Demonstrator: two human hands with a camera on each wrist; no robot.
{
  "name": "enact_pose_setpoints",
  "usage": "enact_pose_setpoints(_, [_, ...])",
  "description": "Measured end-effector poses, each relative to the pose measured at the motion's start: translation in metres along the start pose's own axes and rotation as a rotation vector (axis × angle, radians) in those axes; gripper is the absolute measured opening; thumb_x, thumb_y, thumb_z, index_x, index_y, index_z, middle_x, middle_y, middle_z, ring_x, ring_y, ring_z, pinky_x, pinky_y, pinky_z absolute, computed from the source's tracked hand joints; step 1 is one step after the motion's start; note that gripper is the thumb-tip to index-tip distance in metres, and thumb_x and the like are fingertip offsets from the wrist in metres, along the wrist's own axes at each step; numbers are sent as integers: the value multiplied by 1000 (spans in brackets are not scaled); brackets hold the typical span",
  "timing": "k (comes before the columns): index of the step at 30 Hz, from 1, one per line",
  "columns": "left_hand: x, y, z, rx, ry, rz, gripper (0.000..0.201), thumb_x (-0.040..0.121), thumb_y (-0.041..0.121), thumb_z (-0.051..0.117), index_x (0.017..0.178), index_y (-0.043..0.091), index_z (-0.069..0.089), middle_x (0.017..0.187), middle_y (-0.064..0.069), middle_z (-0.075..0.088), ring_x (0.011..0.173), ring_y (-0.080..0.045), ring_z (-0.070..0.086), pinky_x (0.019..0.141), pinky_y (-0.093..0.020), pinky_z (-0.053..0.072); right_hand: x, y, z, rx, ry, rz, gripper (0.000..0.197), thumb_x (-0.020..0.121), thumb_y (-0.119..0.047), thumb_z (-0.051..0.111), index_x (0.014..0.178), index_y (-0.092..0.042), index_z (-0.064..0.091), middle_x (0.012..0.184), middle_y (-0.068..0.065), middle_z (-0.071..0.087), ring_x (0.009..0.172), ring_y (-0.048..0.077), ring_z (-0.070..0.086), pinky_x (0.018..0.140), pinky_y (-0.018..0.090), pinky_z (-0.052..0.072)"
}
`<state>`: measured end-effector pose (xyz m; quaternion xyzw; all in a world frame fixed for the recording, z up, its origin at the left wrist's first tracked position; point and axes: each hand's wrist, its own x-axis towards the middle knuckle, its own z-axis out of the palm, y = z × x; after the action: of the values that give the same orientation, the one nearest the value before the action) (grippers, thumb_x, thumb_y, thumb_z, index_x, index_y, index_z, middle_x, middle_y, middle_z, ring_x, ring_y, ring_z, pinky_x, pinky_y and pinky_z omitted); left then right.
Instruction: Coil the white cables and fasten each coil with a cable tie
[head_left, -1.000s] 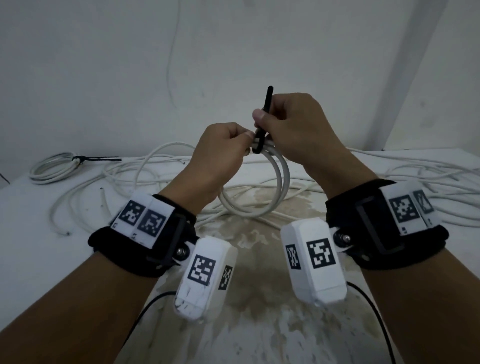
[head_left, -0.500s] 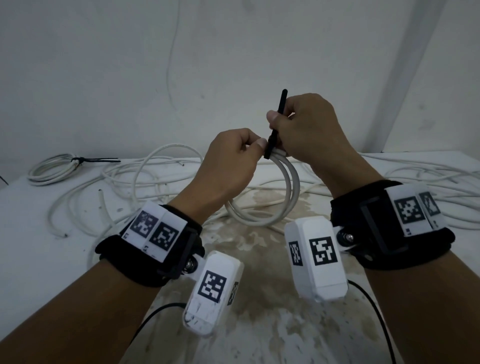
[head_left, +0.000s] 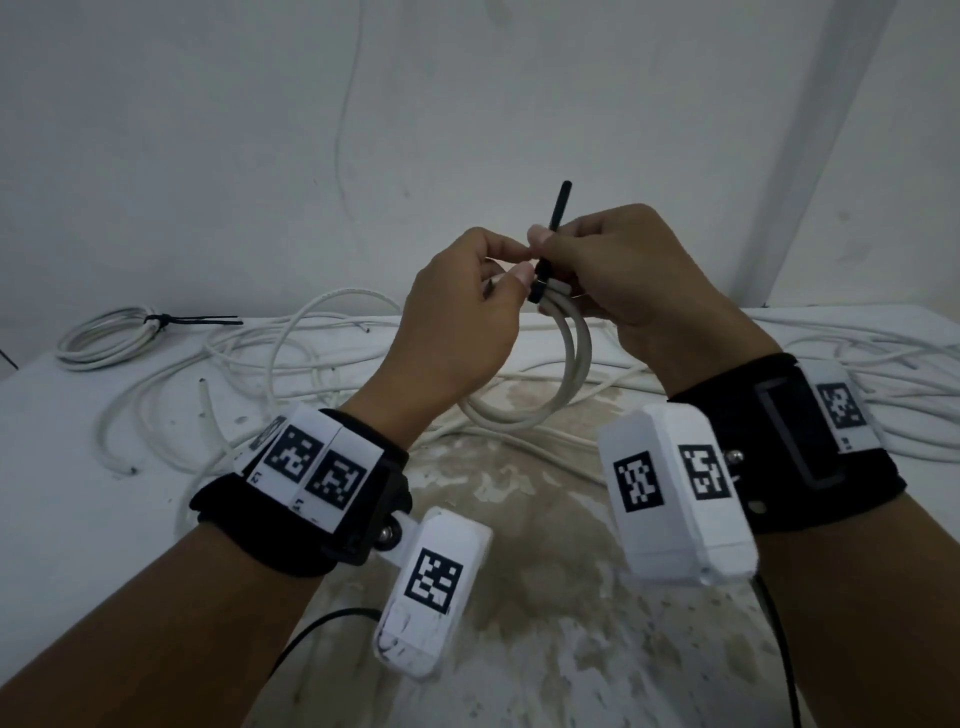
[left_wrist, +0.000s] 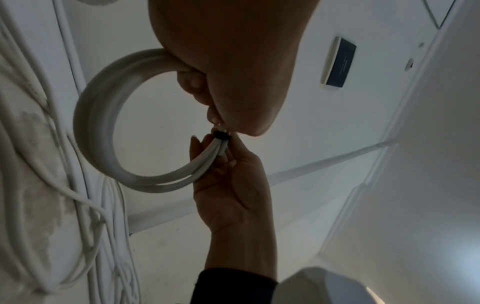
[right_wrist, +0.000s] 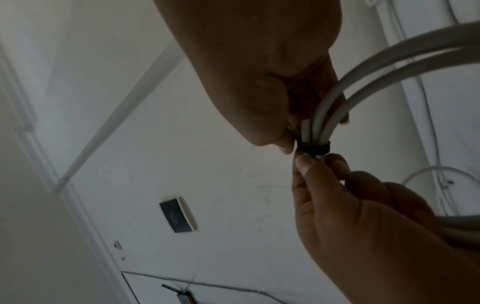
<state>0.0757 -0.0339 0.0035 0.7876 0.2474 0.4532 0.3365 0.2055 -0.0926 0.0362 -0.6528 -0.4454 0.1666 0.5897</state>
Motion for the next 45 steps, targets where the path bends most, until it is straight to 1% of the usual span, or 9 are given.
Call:
enact_pose_setpoints(5, [3, -1, -3, -54, 1, -140, 12, 97, 23, 58, 96, 19, 69, 81, 2, 65, 77, -12, 60, 75, -29, 48, 1, 0, 5, -168, 3, -182, 14, 87, -18, 73, 79, -6, 69, 70, 8, 71, 69, 25, 72, 71, 38, 60])
enact_pose_setpoints(9, [3, 1, -3, -90, -34, -208, 15, 98, 21, 56, 88, 20, 68, 67, 6, 57, 46, 0, 46, 50, -21, 33, 3, 0, 7, -363, 62, -283, 24, 84, -27, 75, 64, -20, 63, 61, -5, 64, 63, 16, 64, 67, 30, 51])
enact_pose_setpoints(13, [3, 3, -3, -126, -32, -229, 14, 99, 20, 55, 93, 16, 68, 63, 5, 55, 37, -1, 40, 41, -16, 28, 1, -2, 8, -468, 98, -311, 25, 84, -34, 74, 64, -30, 60, 62, -13, 59, 62, 7, 57, 62, 24, 41])
enact_pose_setpoints(19, [1, 4, -5, -97, -77, -160, 22, 99, 18, 53, 92, 20, 74, 52, 20, 55, 47, 2, 46, 45, -12, 31, 4, 6, 8, -410, 132, -243, 29, 89, -32, 70, 69, -12, 67, 56, -8, 53, 55, 8, 48, 59, 24, 37])
enact_pose_setpoints(25, [-3, 0, 2, -45, -141, -143, 25, 99, 18, 53, 91, 14, 76, 64, 6, 57, 61, -7, 47, 63, -24, 39, 7, 17, 10, -366, 98, -130, 33, 89, -26, 68, 63, -7, 61, 55, -1, 55, 56, 14, 50, 63, 29, 43])
enact_pose_setpoints(34, [-5, 1, 1, 30, -204, -131, 23, 99, 21, 54, 91, 16, 75, 68, -2, 55, 58, -10, 44, 55, -23, 36, 8, 21, 10, -342, 111, -72, 36, 87, -25, 72, 56, -13, 58, 62, 5, 61, 63, 21, 58, 75, 42, 58])
enact_pose_setpoints(39, [-8, -6, 9, -18, -196, -187, 24, 99, 19, 53, 94, 7, 74, 68, -5, 51, 48, -7, 38, 48, -20, 32, 8, 27, 11, -378, 106, -38, 27, 87, -26, 71, 69, -6, 67, 73, 8, 69, 75, 24, 67, 80, 41, 57])
enact_pose_setpoints(42, [-10, -12, 15, -67, -195, -264, 25, 99, 16, 53, 94, 4, 74, 69, -6, 48, 39, -3, 32, 39, -15, 26, 8, 30, 8, -355, 22, 11, 29, 89, -24, 69, 80, 3, 69, 82, 16, 73, 73, 32, 72, 74, 47, 61])
enact_pose_setpoints(45, [-9, -13, 18, -85, -156, -316, 25, 99, 17, 53, 82, 16, 71, 69, -4, 52, 34, -2, 34, 37, -15, 26, 6, 27, 5, -329, -65, 4, 29, 93, -21, 66, 90, 7, 65, 84, 18, 72, 69, 30, 73, 61, 37, 62])
